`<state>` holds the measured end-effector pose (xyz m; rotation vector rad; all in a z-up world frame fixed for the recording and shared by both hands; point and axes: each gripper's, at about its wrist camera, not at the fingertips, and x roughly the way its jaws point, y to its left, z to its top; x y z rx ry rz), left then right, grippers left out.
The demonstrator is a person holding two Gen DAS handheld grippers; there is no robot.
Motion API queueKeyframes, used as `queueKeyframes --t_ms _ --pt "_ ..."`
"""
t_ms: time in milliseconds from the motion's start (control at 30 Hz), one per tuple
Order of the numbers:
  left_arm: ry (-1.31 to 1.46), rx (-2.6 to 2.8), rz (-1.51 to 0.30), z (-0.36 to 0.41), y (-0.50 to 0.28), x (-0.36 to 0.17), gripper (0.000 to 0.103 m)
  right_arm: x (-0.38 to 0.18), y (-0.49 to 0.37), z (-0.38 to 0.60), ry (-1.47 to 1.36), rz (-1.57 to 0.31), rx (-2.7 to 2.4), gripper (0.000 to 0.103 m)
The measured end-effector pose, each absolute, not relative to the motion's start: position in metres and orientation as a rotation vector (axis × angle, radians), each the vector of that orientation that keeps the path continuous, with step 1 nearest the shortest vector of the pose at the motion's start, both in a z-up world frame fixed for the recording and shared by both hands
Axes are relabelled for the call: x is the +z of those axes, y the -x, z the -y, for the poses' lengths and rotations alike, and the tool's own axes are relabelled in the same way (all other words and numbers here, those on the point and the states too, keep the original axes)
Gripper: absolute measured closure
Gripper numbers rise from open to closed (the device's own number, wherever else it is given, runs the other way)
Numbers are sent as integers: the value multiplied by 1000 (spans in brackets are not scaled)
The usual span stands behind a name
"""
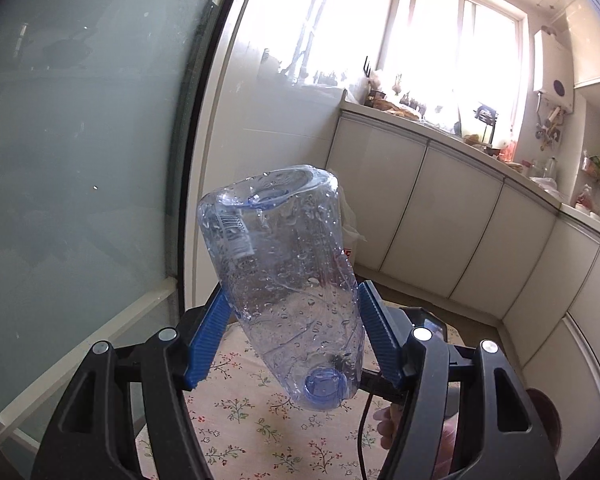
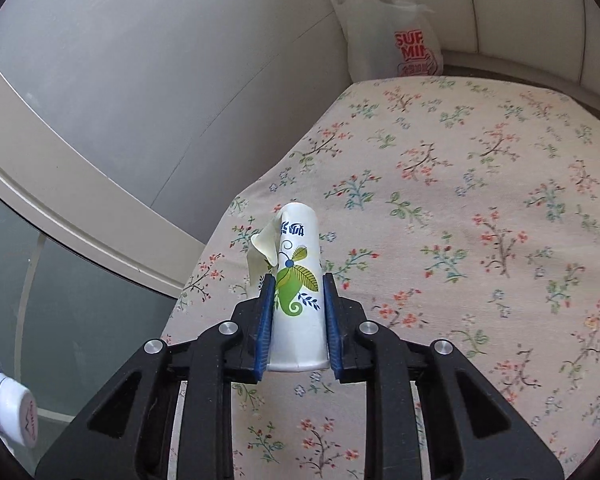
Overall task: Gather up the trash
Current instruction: 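Carry the paper cup to the bin and release it while the left lifts the bottle, then lower the plastic bottle into the bin and open the left tool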
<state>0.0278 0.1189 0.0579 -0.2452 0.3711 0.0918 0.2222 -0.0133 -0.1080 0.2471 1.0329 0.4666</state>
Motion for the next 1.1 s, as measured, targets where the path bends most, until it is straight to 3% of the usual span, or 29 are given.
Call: queueKeyframes --t_ms 533,833,900,933,967,1033,1100 --pt "145 -42 -409 -42 -40 35 39 -33 -132 273 -315 -758 -13 81" --pt "81 -112 -448 7 -48 19 39 -46 -84 407 -309 -670 -433 77" --pt "70 -144 -464 24 -52 14 39 -50 -74 423 -285 -677 -526 60" --pt "69 -165 -473 33 -54 12 39 -50 -68 434 -295 -680 -559 33" --pt "71 -183 -482 43 -55 10 39 -49 -60 444 -310 -668 -593 23" --pt "87 -234 -508 64 -63 7 39 -43 -46 459 -313 -643 -659 22" --pt "109 -291 -538 87 -73 5 39 -32 -31 472 -300 -611 -724 8"
